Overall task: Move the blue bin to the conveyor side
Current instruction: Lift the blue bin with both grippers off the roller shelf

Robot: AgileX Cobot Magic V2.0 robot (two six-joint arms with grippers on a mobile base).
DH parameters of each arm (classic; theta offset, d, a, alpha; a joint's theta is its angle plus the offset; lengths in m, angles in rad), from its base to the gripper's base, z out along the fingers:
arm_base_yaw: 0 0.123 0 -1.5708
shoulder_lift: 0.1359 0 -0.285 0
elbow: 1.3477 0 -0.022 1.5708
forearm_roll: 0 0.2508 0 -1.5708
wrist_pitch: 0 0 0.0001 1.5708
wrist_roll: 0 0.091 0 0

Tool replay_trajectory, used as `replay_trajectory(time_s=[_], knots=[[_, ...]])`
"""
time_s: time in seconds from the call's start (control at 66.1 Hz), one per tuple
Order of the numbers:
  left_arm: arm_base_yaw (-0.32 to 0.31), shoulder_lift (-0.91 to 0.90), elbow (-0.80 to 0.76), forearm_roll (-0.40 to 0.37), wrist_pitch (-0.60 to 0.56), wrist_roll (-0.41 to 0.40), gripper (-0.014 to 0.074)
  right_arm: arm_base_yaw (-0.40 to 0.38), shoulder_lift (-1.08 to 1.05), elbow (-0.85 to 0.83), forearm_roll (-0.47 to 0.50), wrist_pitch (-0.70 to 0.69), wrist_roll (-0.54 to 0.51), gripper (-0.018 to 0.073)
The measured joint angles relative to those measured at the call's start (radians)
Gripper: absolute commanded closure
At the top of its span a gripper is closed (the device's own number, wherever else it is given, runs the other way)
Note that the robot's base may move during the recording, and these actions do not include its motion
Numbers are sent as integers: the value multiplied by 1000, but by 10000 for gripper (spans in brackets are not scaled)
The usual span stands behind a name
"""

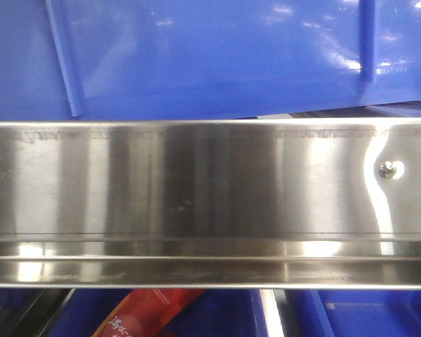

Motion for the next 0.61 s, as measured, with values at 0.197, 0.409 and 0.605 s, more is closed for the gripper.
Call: replay_trajectory(time_s=[0.197, 0.409, 0.605], knots=[[0, 0, 0, 0, 0, 0, 309, 0, 0, 0, -2, 0, 0, 601], [0, 0, 0, 0, 0, 0, 309, 2, 0, 0, -6, 0, 0, 649], [0, 0, 0, 0, 0, 0, 323, 2, 0, 0, -6, 0, 0, 649]])
